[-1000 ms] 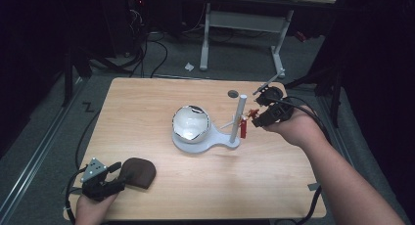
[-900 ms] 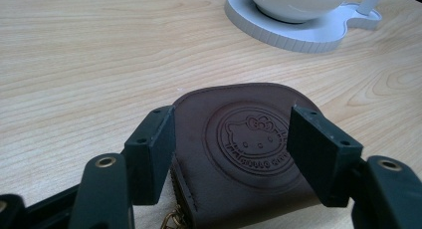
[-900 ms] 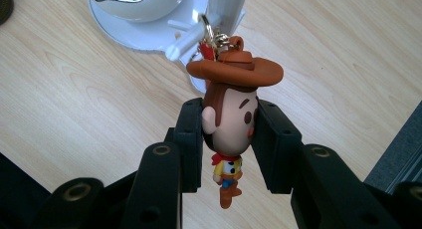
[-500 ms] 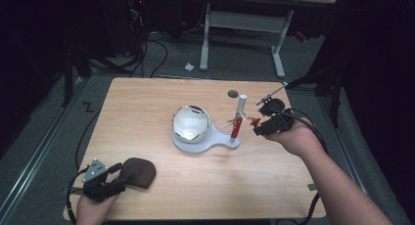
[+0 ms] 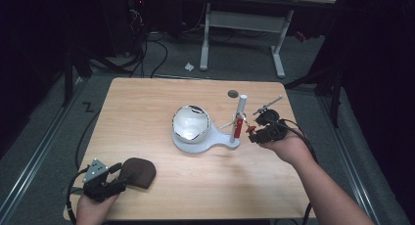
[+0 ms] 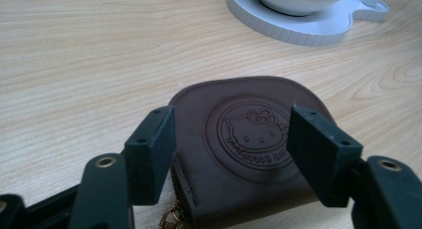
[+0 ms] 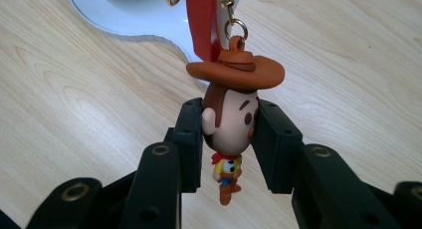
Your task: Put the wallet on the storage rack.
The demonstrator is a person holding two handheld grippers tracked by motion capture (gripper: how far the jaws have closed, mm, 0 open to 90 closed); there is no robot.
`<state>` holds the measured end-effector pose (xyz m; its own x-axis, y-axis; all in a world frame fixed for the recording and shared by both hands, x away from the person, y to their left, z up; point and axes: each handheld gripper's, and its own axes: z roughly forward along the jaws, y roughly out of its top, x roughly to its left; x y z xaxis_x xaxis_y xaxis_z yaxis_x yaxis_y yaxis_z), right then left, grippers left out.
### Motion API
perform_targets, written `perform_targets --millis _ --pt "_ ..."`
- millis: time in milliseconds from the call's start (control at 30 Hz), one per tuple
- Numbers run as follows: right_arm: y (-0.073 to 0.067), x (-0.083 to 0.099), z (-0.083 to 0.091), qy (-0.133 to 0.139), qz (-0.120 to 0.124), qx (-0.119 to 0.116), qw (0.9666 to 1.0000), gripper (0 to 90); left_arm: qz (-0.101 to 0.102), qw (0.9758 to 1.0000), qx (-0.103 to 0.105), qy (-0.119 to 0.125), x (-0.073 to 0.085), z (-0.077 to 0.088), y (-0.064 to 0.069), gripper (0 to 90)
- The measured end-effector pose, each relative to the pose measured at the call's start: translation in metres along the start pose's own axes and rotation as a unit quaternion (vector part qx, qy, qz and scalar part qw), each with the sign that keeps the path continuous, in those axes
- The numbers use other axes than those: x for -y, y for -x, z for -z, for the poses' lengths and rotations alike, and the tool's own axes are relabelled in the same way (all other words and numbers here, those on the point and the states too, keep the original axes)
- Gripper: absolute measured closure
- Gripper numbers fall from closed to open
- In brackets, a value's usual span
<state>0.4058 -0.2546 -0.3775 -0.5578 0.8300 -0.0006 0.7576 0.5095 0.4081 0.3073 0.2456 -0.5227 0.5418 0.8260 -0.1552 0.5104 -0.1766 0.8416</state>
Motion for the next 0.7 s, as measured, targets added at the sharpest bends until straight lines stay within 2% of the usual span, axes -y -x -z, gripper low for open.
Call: perform_targets --millis 167,233,333,400,533,633,700 --pt "0.003 -0.002 -0.012 0.011 0.000 0.000 0.9999 65.4 0.000 1.0000 0.000 0.000 0.001 0.000 0.000 36.0" --pt "0.004 -0.003 -0.017 0.017 -0.005 0.008 0.9998 62.3 0.004 1.0000 0.001 0.000 0.000 0.000 -0.001 36.0" --pt "0.006 -0.003 -0.023 0.021 -0.017 0.010 0.9996 57.7 0.004 1.0000 0.000 0.001 0.000 0.001 -0.001 36.0" --pt "0.008 -0.001 -0.026 0.023 -0.023 0.006 0.9995 57.8 0.006 1.0000 -0.001 0.003 0.000 0.001 -0.002 35.8" --pt "0.009 0.003 -0.029 0.024 -0.024 0.005 0.9994 56.8 0.006 1.0000 -0.002 0.003 0.001 0.001 -0.002 35.8" --pt "0.009 0.007 -0.029 0.023 -0.023 0.015 0.9994 55.2 0.008 1.0000 -0.003 0.003 0.001 0.001 -0.002 35.6" --pt "0.011 0.011 -0.029 0.033 -0.033 0.011 0.9989 55.1 0.008 1.0000 -0.004 0.005 0.001 0.001 -0.002 35.6"
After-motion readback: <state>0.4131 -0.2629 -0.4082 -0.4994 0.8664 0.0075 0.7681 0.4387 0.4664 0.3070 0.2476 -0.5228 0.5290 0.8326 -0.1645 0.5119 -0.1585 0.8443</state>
